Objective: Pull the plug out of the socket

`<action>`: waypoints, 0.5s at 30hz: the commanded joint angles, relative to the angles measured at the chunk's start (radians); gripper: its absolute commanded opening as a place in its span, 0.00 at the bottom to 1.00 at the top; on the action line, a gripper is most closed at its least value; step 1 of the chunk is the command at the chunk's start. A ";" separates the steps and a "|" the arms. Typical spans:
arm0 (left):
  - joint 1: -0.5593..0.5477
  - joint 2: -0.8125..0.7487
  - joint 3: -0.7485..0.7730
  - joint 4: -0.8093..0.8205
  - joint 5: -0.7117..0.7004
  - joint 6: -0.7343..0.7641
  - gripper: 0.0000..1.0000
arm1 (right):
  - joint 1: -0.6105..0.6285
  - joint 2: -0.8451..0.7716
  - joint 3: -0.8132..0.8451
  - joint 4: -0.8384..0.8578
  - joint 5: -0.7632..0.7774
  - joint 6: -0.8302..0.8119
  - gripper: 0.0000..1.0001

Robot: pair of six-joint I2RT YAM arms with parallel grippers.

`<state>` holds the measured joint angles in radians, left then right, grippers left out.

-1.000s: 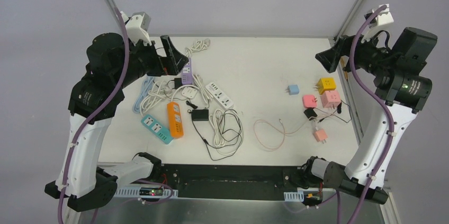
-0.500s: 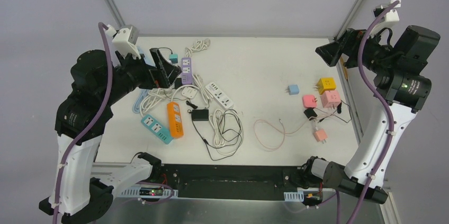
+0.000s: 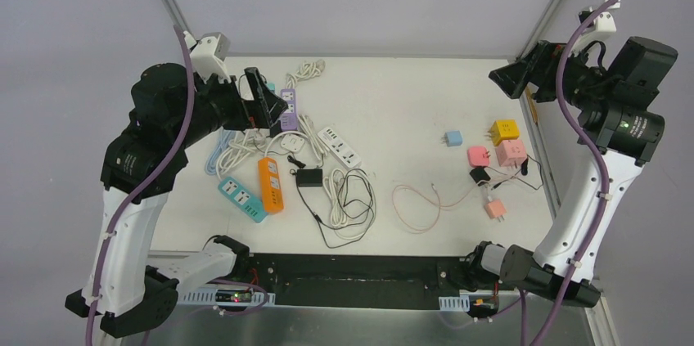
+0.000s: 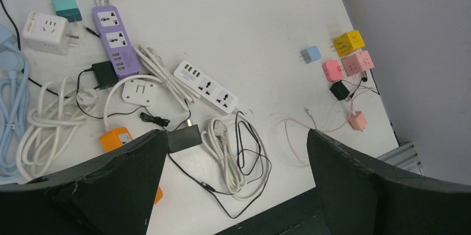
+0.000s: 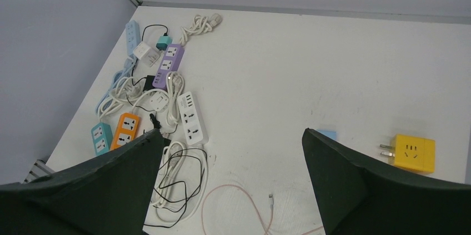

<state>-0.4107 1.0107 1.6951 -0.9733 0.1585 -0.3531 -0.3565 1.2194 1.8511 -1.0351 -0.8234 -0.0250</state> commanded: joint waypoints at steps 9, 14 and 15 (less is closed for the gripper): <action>0.007 -0.006 -0.034 0.061 -0.017 0.003 0.99 | -0.039 0.035 0.019 0.064 -0.061 0.062 1.00; 0.007 -0.014 -0.062 0.077 -0.023 -0.004 0.99 | -0.047 0.047 0.022 0.077 -0.064 0.066 1.00; 0.007 -0.015 -0.066 0.079 -0.023 -0.005 0.99 | -0.048 0.048 0.023 0.077 -0.063 0.066 1.00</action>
<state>-0.4107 1.0126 1.6432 -0.9474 0.1558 -0.3527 -0.3916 1.2629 1.8511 -1.0107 -0.8661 0.0166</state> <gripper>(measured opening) 0.992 0.996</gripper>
